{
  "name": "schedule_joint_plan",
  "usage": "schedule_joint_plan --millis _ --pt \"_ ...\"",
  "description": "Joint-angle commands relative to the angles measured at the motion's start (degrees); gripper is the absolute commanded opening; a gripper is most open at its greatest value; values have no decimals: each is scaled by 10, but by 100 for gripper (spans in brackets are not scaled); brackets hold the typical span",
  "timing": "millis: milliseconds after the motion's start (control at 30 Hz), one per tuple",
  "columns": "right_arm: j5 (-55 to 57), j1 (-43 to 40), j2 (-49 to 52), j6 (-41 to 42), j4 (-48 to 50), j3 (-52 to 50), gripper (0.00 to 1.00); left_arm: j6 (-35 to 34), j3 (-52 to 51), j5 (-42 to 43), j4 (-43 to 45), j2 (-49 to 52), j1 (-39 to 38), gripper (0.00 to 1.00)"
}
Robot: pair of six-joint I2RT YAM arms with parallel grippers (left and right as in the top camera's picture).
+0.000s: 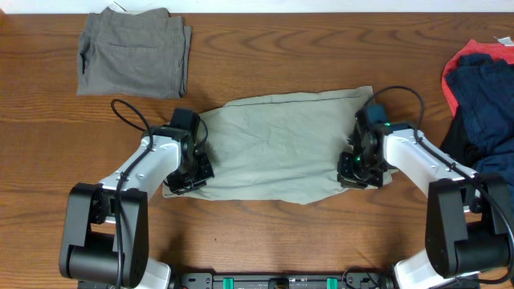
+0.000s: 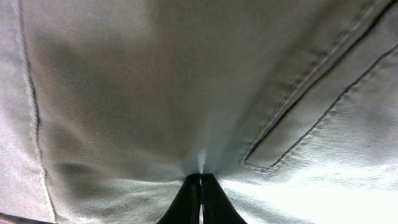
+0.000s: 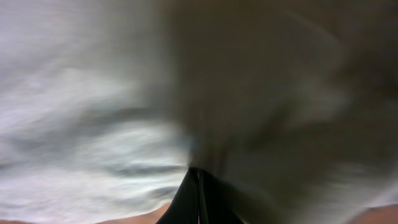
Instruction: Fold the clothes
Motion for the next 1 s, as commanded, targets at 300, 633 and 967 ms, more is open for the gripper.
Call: schedule_joint_plan --millis 300,633,967 --pt "45 -93 -1 10 4 -52 1 5 -10 -33 -17 3 35 6" --pt "64 -124 -1 7 -53 5 1 10 -9 -38 -24 1 84 6" --pt "119 -123 -1 -6 -139 116 1 12 3 -60 -24 1 93 6"
